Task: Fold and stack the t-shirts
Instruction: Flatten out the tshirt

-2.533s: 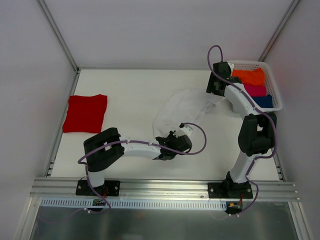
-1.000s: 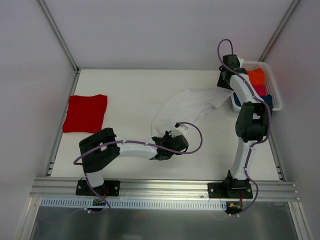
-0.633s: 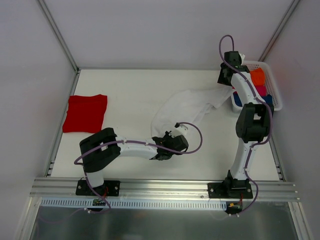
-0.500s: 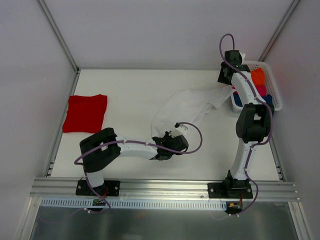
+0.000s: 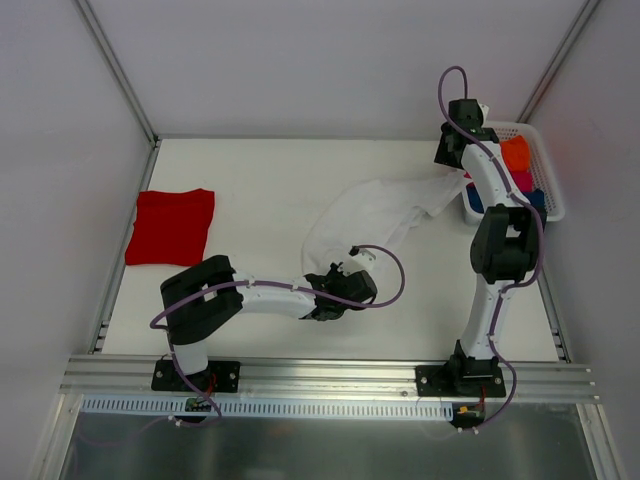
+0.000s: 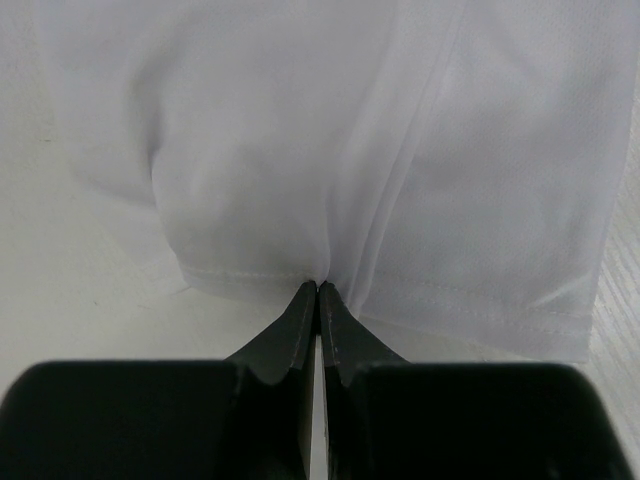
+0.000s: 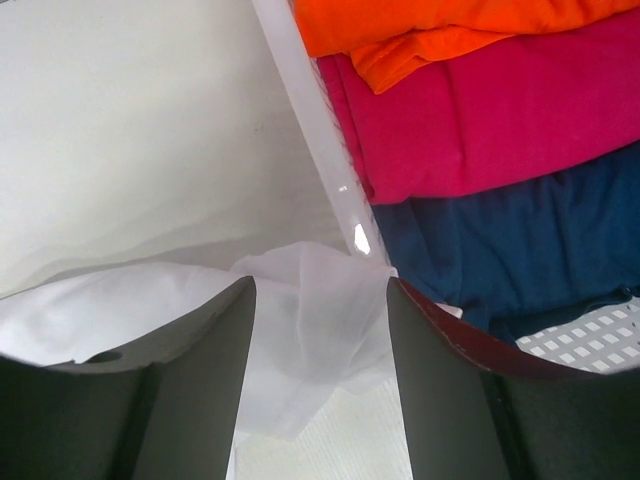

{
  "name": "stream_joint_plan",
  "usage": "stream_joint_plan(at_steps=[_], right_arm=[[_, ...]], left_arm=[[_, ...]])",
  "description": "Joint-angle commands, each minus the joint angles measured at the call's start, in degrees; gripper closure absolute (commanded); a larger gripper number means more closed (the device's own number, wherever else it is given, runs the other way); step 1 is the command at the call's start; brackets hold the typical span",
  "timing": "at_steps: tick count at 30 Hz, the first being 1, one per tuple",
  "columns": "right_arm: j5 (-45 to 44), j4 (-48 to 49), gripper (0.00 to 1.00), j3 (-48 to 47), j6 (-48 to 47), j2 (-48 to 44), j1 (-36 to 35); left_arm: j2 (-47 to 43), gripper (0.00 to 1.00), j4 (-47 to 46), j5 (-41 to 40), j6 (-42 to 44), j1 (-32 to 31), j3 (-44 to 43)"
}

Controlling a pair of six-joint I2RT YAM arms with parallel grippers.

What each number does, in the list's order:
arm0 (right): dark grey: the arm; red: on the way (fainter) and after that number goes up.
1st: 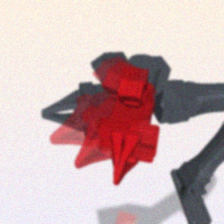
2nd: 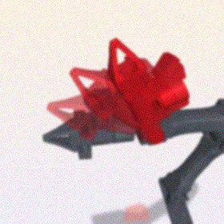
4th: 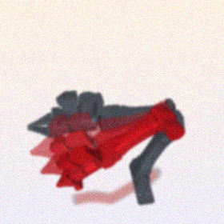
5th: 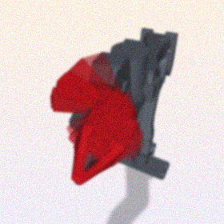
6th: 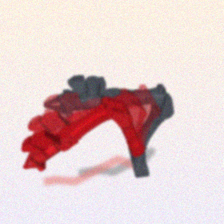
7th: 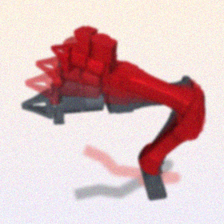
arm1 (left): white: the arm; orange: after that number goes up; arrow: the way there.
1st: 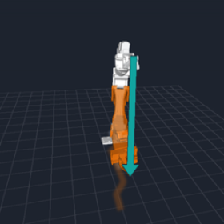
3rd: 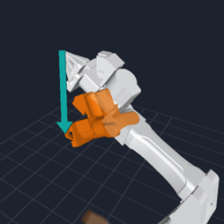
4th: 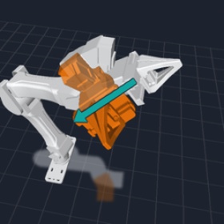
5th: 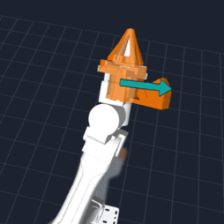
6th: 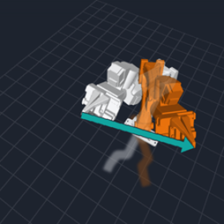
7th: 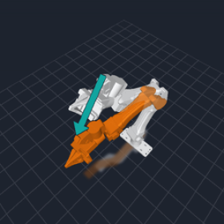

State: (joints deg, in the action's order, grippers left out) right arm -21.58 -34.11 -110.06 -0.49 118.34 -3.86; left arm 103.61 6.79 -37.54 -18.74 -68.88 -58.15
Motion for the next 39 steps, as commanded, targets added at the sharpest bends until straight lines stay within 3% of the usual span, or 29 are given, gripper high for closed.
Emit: stream_joint_plan(at_steps=[1, 12, 14, 15, 16, 18, 24, 30, 39], right_arm=[[1.45, -0.26, 0.42, -3.4, 0.32, 1.71, -0.01], [0.4, -0.78, 0.49, -2.26, 1.72, 2.16, -0.1], [0.31, -0.78, 0.61, -2.26, 1.46, 2.07, 0.08], [0.4, -0.7, 0.8, -2.26, 1.28, 1.89, -0.1], [0.58, -0.7, 0.89, -2.26, 1.11, 1.8, -0.1], [0.32, -1.31, 1.0, -2.18, 1.02, 1.8, -0.1], [0.57, -0.97, 1.0, -0.07, -0.46, -0.21, -0.01], [8.12, 7.65, 1.0, 9.24, 0.4, -12.33, -0.01], [9.81, 5.11, 1.0, 7.41, 1.02, -32.27, -0.01]], left_arm=[[-0.08, 1.0, 1.65, 0.18, -1.3, 0.77, 0.05], [0.36, 1.0, 1.56, 0.71, -1.56, 1.47, 0.32], [0.54, 1.0, 1.56, 0.8, -1.74, 1.47, 0.41], [0.62, 1.0, 1.56, 0.8, -1.82, 1.47, 0.41], [0.63, 1.0, 1.56, 0.8, -1.91, 1.47, 0.41], [0.8, 1.0, 1.65, 0.8, -2.09, 1.47, 0.41], [0.98, 1.0, 1.65, 0.89, -2.18, 1.64, 0.23], [-1.74, 1.0, 1.65, 0.63, -3.67, 3.14, 1.11], [-15.43, 1.0, 7.27, -6.57, -2.97, 4.81, 0.77]])
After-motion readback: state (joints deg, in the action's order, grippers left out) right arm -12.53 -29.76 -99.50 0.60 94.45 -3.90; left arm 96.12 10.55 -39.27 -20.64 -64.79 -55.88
